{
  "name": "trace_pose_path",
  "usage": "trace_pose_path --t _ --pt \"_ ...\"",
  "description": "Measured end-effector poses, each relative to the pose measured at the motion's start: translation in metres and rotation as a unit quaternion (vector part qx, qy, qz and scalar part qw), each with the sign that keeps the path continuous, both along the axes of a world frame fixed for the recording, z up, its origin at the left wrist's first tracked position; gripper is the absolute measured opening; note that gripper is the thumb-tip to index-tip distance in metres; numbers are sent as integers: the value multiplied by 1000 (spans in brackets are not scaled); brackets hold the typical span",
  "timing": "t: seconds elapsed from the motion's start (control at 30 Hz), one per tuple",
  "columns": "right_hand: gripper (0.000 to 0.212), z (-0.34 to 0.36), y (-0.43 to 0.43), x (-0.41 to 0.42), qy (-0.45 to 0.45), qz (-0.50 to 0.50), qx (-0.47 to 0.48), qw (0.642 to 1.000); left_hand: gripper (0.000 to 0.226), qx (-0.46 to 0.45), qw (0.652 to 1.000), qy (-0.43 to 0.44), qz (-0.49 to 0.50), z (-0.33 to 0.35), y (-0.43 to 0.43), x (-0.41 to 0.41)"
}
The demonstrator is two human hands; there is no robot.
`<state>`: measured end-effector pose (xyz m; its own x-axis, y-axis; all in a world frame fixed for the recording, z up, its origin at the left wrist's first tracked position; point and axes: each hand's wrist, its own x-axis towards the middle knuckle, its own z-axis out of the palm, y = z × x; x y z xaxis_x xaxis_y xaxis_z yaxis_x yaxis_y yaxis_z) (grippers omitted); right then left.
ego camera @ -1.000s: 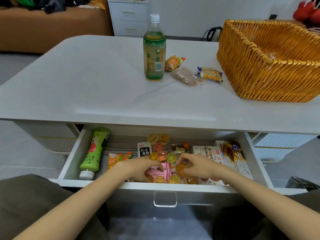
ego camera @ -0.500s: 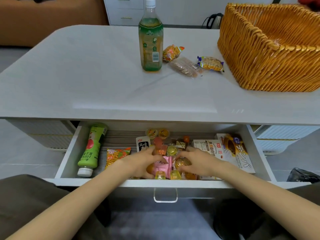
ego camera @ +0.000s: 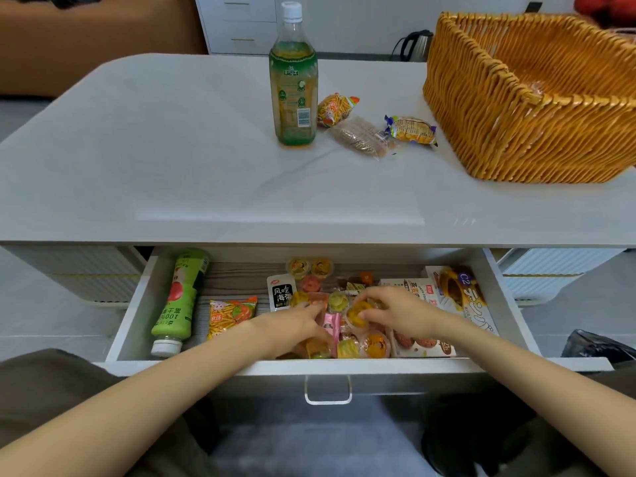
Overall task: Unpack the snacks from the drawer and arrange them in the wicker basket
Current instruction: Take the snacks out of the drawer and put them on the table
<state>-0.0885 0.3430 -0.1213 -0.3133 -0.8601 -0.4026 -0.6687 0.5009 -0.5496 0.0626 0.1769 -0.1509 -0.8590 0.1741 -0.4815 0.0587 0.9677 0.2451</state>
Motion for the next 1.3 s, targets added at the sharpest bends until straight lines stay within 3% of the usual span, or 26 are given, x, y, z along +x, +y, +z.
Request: trace_pose_path --t 0.13,0.33,0.53,0.67,0.7,0.77,0.87,0.93,1.07,1.2,1.3 --pt "31 28 -1 1 -50 -36 -60 996 38 110 991 43 70 -3 -6 0" --pt "27 75 5 -8 -136 -153 -220 954 48 212 950 89 213 15 -11 5" --pt "24 81 -3 -41 -56 -199 -313 927 48 381 877 108 271 83 2 -5" --pt "26 66 -7 -74 111 -205 -294 927 46 496 771 185 353 132 2 -14" --pt "27 63 -9 -79 123 -207 -276 930 48 490 754 223 376 140 -4 -21" --pt "30 57 -15 -85 129 -217 -259 932 50 455 752 272 391 151 -23 -41" --pt "40 51 -23 -83 186 -187 -212 941 43 320 817 310 365 144 -45 -74" --pt "49 52 -23 -79 176 -186 -197 946 40 222 853 322 344 132 -48 -94" --pt "42 55 -20 -78 170 -219 -251 928 44 89 869 365 322 116 -46 -129" --pt "36 52 -18 -91 230 -270 -346 868 53 87 875 364 307 111 -45 -161" --pt "29 55 -17 -93 181 -275 -358 874 56 176 824 387 374 101 -39 -168"
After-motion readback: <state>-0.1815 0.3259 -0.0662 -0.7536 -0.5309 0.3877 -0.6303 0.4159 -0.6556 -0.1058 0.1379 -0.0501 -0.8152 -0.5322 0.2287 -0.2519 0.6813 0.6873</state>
